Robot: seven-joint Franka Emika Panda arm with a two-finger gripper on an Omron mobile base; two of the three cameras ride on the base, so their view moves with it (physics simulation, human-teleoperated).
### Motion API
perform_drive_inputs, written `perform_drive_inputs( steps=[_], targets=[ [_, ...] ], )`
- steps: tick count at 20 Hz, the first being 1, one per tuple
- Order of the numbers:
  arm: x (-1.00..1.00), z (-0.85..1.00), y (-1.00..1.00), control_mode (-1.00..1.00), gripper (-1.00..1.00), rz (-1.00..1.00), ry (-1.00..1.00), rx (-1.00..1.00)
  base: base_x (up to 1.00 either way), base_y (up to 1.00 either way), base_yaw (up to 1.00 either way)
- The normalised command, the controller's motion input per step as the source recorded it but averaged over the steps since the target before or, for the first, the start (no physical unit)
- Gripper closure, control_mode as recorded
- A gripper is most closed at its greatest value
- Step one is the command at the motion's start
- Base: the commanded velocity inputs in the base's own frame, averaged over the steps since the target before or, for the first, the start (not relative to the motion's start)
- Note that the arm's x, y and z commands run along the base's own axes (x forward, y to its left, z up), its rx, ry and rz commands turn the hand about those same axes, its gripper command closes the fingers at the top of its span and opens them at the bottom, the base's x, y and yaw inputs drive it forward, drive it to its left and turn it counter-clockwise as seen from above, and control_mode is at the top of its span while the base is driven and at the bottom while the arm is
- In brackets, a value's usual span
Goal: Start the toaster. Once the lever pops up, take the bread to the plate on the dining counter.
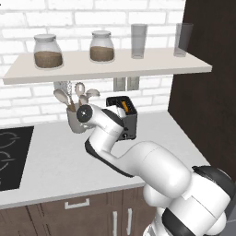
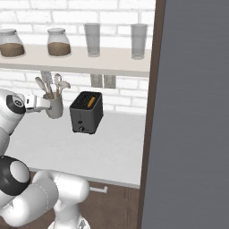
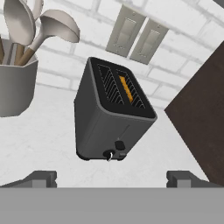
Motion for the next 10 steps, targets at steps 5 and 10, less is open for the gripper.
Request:
perform_drive_inputs(
  steps=[5, 10],
  targets=[
    [0.0, 0.0, 0.0, -1.0, -1.0, 0.0, 0.0, 0.0, 0.0, 0.0, 0.0],
    [0.0, 0.0, 0.0, -1.0, -1.0, 0.0, 0.0, 0.0, 0.0, 0.0, 0.0]
  ],
)
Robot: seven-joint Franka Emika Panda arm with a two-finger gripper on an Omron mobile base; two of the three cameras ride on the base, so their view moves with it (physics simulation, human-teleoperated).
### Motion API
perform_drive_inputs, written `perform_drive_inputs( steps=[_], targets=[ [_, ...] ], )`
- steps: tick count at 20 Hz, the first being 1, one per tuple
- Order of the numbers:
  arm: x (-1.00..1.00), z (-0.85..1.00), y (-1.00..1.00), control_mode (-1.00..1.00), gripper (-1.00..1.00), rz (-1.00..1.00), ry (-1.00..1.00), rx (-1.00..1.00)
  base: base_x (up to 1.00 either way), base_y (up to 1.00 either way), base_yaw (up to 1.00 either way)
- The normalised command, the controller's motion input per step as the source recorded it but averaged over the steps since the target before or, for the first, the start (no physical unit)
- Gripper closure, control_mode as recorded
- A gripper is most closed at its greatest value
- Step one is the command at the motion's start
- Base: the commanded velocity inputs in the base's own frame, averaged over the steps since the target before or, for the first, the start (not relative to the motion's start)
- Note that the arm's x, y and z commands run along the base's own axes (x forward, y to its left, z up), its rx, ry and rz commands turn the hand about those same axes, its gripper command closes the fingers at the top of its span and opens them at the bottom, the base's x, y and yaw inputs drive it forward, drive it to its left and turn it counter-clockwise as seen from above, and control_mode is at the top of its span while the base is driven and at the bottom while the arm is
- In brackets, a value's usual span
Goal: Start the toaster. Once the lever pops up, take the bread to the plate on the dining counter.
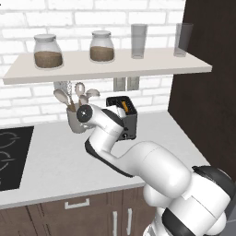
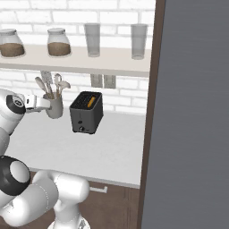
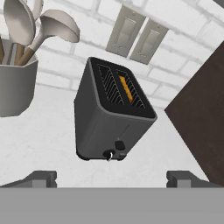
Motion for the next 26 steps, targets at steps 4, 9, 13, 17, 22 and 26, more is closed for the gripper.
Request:
perform_drive_inputs(
  steps=[4, 9, 13, 17, 22, 26],
  targets=[
    [0.0, 0.0, 0.0, -1.0, -1.0, 0.0, 0.0, 0.0, 0.0, 0.0, 0.0],
    [0.0, 0.0, 0.0, -1.0, -1.0, 0.0, 0.0, 0.0, 0.0, 0.0, 0.0],
    [0.0, 0.0, 0.0, -1.0, -1.0, 0.0, 0.0, 0.0, 0.0, 0.0, 0.0],
    [0.0, 0.0, 0.0, -1.0, -1.0, 0.0, 0.0, 0.0, 0.0, 0.0, 0.0],
    [0.0, 0.0, 0.0, -1.0, -1.0, 0.0, 0.0, 0.0, 0.0, 0.0, 0.0],
    [0.0, 0.0, 0.0, -1.0, -1.0, 0.0, 0.0, 0.0, 0.0, 0.0, 0.0]
  ],
)
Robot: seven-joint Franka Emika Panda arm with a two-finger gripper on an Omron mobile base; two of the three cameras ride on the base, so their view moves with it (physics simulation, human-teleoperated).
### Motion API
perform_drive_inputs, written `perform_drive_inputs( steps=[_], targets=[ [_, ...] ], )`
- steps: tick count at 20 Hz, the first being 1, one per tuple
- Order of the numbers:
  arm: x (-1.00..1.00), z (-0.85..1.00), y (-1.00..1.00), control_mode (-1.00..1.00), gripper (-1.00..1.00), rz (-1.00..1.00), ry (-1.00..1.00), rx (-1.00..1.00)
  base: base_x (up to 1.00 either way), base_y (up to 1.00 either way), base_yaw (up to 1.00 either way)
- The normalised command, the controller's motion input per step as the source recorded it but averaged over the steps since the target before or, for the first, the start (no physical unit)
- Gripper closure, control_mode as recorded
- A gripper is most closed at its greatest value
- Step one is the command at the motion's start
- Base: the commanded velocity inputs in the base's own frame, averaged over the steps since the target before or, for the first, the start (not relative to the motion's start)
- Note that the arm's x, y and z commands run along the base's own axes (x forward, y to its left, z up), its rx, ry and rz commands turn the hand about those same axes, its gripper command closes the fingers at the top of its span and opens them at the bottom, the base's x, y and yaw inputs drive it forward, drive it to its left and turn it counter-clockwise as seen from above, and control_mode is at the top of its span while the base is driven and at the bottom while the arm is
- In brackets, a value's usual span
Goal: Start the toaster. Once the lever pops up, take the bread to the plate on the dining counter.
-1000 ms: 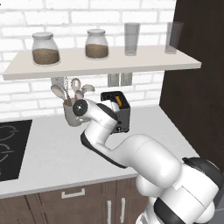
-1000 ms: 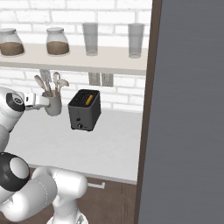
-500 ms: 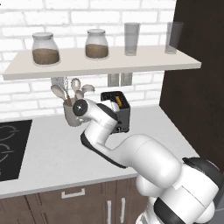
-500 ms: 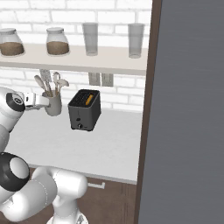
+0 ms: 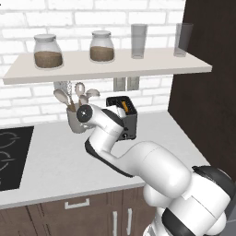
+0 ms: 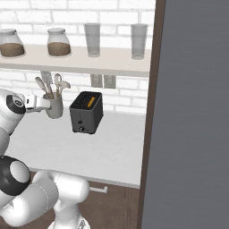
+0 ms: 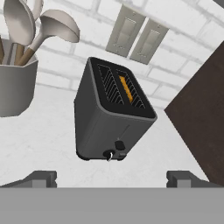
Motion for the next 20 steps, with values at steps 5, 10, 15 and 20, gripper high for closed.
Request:
perform_drive_inputs(
  steps=[5, 10, 15, 20],
  targets=[
    [0.0, 0.0, 0.0, -1.0, -1.0, 0.0, 0.0, 0.0, 0.0, 0.0, 0.0],
    [0.0, 0.0, 0.0, -1.0, -1.0, 0.0, 0.0, 0.0, 0.0, 0.0, 0.0],
    [0.0, 0.0, 0.0, -1.0, -1.0, 0.0, 0.0, 0.0, 0.0, 0.0, 0.0],
    [0.0, 0.0, 0.0, -1.0, -1.0, 0.0, 0.0, 0.0, 0.0, 0.0, 0.0]
  ],
)
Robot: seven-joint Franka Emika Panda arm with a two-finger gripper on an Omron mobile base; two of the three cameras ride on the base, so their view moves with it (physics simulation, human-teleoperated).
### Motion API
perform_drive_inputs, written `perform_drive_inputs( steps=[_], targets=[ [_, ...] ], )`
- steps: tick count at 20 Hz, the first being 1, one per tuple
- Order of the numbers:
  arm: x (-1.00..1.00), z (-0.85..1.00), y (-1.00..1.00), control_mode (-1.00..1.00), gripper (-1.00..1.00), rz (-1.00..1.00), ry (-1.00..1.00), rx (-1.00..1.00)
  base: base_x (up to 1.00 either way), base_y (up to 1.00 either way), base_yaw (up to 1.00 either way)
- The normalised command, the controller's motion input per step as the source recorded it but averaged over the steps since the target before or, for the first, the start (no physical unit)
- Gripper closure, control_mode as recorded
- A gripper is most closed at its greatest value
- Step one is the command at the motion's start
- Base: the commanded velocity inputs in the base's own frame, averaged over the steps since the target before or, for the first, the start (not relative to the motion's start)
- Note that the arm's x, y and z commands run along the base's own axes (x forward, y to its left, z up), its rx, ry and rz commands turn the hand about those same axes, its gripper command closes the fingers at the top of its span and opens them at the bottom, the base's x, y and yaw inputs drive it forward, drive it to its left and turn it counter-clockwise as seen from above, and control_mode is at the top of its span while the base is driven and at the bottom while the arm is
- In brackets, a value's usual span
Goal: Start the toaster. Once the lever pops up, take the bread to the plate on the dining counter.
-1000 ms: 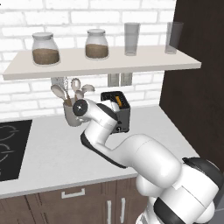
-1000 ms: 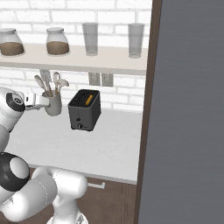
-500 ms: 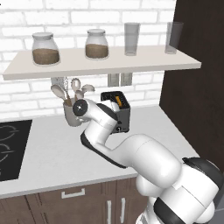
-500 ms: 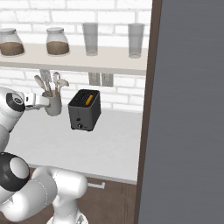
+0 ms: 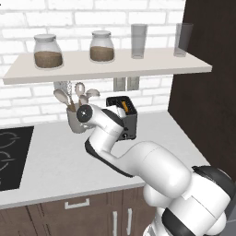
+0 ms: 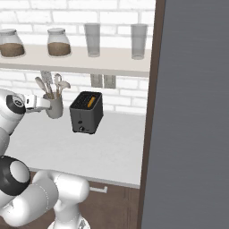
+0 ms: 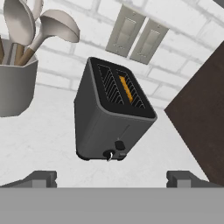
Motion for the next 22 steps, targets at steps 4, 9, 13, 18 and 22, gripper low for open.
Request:
perform_drive_inputs(
  steps=[4, 9, 13, 18, 22],
  targets=[
    [0.0, 0.0, 0.0, -1.0, -1.0, 0.0, 0.0, 0.0, 0.0, 0.0, 0.0],
    [0.0, 0.0, 0.0, -1.0, -1.0, 0.0, 0.0, 0.0, 0.0, 0.0, 0.0],
    [0.0, 0.0, 0.0, -1.0, -1.0, 0.0, 0.0, 0.0, 0.0, 0.0, 0.0],
    [0.0, 0.0, 0.0, -1.0, -1.0, 0.0, 0.0, 0.0, 0.0, 0.0, 0.0],
    [0.0, 0.0, 0.0, -1.0, -1.0, 0.0, 0.0, 0.0, 0.0, 0.0, 0.0]
  ],
)
